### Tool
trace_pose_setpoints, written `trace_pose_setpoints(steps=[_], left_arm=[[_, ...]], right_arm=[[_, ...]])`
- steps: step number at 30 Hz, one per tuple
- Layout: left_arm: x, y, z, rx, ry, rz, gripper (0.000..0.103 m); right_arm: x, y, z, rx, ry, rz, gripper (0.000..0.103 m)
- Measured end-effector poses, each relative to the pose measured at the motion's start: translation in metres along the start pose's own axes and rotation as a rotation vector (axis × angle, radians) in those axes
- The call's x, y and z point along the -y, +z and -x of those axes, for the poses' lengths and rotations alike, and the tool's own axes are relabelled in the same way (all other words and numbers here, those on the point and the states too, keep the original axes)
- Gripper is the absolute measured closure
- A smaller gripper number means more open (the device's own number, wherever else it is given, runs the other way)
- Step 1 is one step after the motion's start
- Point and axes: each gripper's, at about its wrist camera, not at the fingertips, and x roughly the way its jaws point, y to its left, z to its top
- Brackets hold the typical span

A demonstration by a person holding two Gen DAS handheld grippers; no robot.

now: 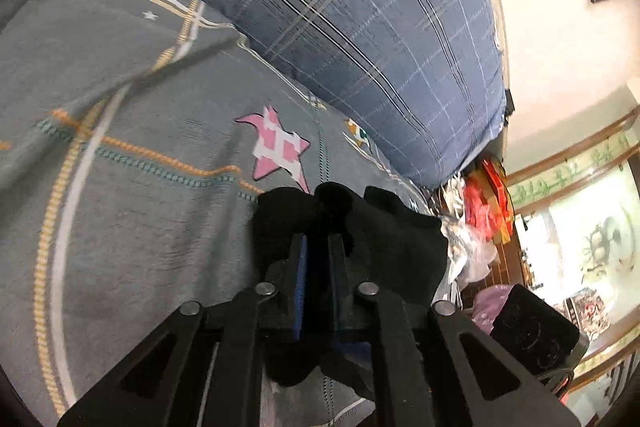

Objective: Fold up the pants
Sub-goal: 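Lift the pants end with the left tool and fold it over toward the right tool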

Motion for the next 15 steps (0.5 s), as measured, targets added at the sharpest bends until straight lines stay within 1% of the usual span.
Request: trace_pose_setpoints(steps=[1,2,3,4,5,6,7,8,9,10,11,12,14,15], left_arm=[[-0.001,0.000,0.003,0.009,0.006,0.006,0.082],[-0.001,-0.001,0.011,0.031,0.019,0.012,0.077],[0.000,0.000,0.018,0.046,0.030,0.011,0.076],[0.001,0.000,0.023,0.057,0.039,0.010,0.076],[0.004,0.000,0.029,0.073,0.054,0.005,0.076],[0.008,0.000,0.036,0.088,0.072,-0.003,0.073],[0.013,0.000,0.041,0.102,0.090,-0.014,0.071],[0.023,-0.001,0.046,0.118,0.108,-0.035,0.066],[0.027,-0.001,0.048,0.120,0.114,-0.048,0.059],[0.035,-0.001,0.047,0.115,0.124,-0.070,0.057],[0.041,-0.001,0.044,0.105,0.137,-0.089,0.050],[0.048,-0.001,0.037,0.089,0.158,-0.106,0.043],[0.055,-0.001,0.019,0.059,0.193,-0.126,0.037],[0.057,-0.002,0.012,0.048,0.200,-0.133,0.035]], right_arm=[[-0.006,0.000,0.002,-0.002,0.011,-0.003,0.078],[-0.007,-0.002,0.005,-0.005,0.025,-0.007,0.068],[-0.009,-0.003,0.009,0.000,0.036,-0.003,0.060],[-0.012,-0.004,0.015,0.011,0.045,0.003,0.056],[-0.014,-0.008,0.026,0.023,0.055,0.008,0.049],[-0.019,-0.013,0.033,0.034,0.063,0.011,0.043],[-0.020,-0.018,0.046,0.052,0.074,0.015,0.042],[-0.021,-0.022,0.054,0.061,0.078,0.016,0.040],[-0.019,-0.027,0.065,0.074,0.082,0.016,0.040],[-0.017,-0.031,0.075,0.083,0.079,0.013,0.040],[-0.012,-0.033,0.085,0.095,0.065,0.006,0.040],[-0.004,-0.033,0.093,0.106,0.043,-0.005,0.040],[0.016,-0.030,0.107,0.133,-0.015,-0.040,0.040],[0.031,-0.025,0.114,0.152,-0.064,-0.075,0.040]])
